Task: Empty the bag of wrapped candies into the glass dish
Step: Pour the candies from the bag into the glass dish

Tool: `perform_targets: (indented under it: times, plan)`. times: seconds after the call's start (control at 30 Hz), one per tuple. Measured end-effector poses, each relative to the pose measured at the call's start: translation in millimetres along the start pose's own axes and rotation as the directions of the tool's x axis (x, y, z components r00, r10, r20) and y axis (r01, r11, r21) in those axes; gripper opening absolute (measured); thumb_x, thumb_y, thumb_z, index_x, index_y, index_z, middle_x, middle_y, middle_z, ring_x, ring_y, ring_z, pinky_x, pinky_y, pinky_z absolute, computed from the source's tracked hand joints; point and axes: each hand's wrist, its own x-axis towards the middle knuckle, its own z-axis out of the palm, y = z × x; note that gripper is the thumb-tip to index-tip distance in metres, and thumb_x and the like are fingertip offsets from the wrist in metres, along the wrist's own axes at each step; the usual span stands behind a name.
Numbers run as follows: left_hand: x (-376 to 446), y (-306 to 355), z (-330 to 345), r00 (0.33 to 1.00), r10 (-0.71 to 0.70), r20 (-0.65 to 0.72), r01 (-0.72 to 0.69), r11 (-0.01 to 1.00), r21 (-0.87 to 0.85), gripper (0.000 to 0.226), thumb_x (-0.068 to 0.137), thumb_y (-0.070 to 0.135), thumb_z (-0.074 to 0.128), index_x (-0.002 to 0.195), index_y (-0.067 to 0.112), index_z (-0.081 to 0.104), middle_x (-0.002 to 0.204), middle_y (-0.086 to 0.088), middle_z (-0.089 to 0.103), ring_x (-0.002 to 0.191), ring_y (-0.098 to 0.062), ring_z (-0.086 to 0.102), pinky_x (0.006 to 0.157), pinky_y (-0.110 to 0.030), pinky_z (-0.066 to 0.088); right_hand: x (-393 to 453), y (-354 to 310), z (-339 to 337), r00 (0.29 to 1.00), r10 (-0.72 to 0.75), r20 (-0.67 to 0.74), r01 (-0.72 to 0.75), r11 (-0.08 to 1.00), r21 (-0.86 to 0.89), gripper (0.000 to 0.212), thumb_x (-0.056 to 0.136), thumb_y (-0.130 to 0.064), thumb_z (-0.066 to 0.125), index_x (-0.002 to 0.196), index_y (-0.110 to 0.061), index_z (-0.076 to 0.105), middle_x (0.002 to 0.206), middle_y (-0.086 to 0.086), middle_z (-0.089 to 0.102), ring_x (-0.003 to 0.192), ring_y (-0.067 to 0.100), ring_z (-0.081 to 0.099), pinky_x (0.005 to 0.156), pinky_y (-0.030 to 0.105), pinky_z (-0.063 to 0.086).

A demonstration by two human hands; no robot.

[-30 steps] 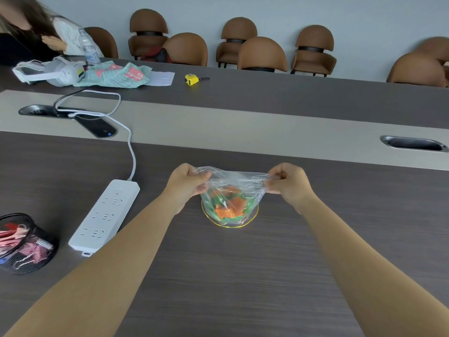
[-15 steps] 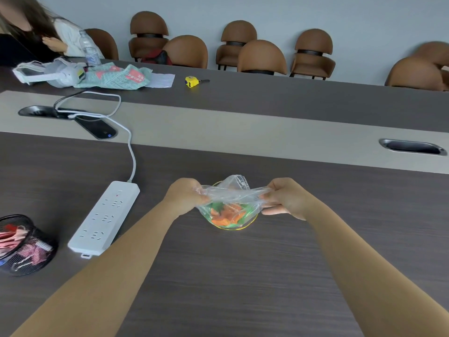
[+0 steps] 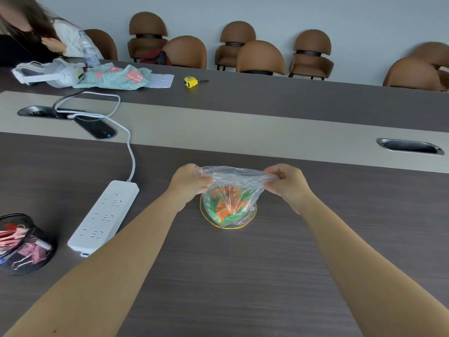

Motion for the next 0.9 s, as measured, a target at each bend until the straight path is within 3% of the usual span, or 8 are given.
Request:
perform_targets:
  times: [0.1,0.27,0.37,0.47,0.63,0.77,0.83,0.9]
  plan:
    - [2,7,-1,1.0,0.024,0.002,-0.024,0.999,-0.041,0.02,0.08,0.002,0.06,0.068,0.012,0.048,0.079,-0.005,0.054,0.072,-0.012,0.056,0.056,-0.009,0.052,-2,-6,-1,0.998,-0.043,0.036,0.045,0.998,-0.051,0.029,0.075,0.012,0.054,0.101,0.004,0.063,0.096,0.015,0.061,0.091,0.022,0.055,0.082,0.032,0.049]
    - [6,18,-3,0.999,0.05,0.006,-0.049,0.997,-0.06,0.018,0.08,0.002,0.06,0.07,0.011,0.049,0.081,-0.005,0.054,0.075,-0.013,0.055,0.054,-0.008,0.051,-4,-15,-7,0.983,-0.033,0.18,0.045,0.997,-0.061,0.026,0.074,0.006,0.06,0.101,0.007,0.063,0.111,0.032,0.062,0.09,0.023,0.054,0.087,0.035,0.047]
    - [5,23,-4,0.998,0.063,0.014,-0.062,0.996,-0.062,0.017,0.08,0.003,0.061,0.071,0.011,0.049,0.08,-0.004,0.054,0.075,-0.013,0.056,0.053,-0.008,0.051,-3,-16,-9,0.984,-0.006,0.177,0.015,0.999,-0.051,0.026,0.077,-0.012,0.064,0.096,0.006,0.064,0.095,0.026,0.064,0.087,0.022,0.054,0.089,0.039,0.046]
    - [5,23,-4,0.997,0.07,0.021,-0.068,0.996,-0.06,0.015,0.08,0.004,0.062,0.073,0.008,0.049,0.082,-0.005,0.054,0.076,-0.013,0.057,0.053,-0.008,0.052,-2,-17,-9,0.994,-0.011,0.107,0.019,0.997,-0.071,0.022,0.077,-0.018,0.064,0.084,0.003,0.065,0.081,0.014,0.057,0.079,0.023,0.05,0.076,0.036,0.042]
    - [3,20,-7,0.996,0.08,0.03,-0.078,0.994,-0.073,0.038,0.082,0.009,0.06,0.114,-0.009,0.048,0.109,-0.015,0.053,0.099,-0.023,0.056,0.075,-0.024,0.052,0,-19,-8,0.998,-0.052,0.03,0.055,0.992,-0.117,0.015,0.074,-0.007,0.066,0.063,-0.008,0.056,0.06,0.001,0.049,0.062,0.016,0.044,0.06,0.027,0.038]
    - [0,28,-11,0.994,0.109,0.021,-0.107,0.99,-0.095,0.008,0.082,0.01,0.061,0.086,0.007,0.055,0.095,-0.009,0.057,0.08,-0.014,0.059,0.064,-0.014,0.054,1,-28,-7,0.996,-0.094,-0.011,0.092,0.99,-0.107,0.022,0.074,-0.006,0.067,0.058,-0.013,0.053,0.06,-0.001,0.049,0.062,0.015,0.046,0.06,0.026,0.039]
    - [2,31,-11,0.991,0.136,-0.006,-0.136,0.986,-0.1,0.012,0.081,0.01,0.062,0.075,0.011,0.052,0.085,-0.005,0.056,0.075,-0.012,0.057,0.059,-0.01,0.053,2,-32,-6,0.992,-0.121,-0.031,0.117,0.987,-0.107,0.026,0.074,-0.007,0.067,0.056,-0.017,0.052,0.06,-0.002,0.049,0.064,0.016,0.047,0.063,0.027,0.041]
    - [5,32,-12,0.987,0.156,-0.028,-0.158,0.984,-0.087,0.017,0.08,0.009,0.063,0.07,0.009,0.049,0.083,-0.008,0.055,0.077,-0.017,0.058,0.068,-0.017,0.055,4,-35,-6,0.989,-0.142,-0.05,0.136,0.986,-0.099,0.025,0.075,-0.006,0.066,0.058,-0.017,0.052,0.061,-0.002,0.05,0.062,0.014,0.047,0.062,0.024,0.041]
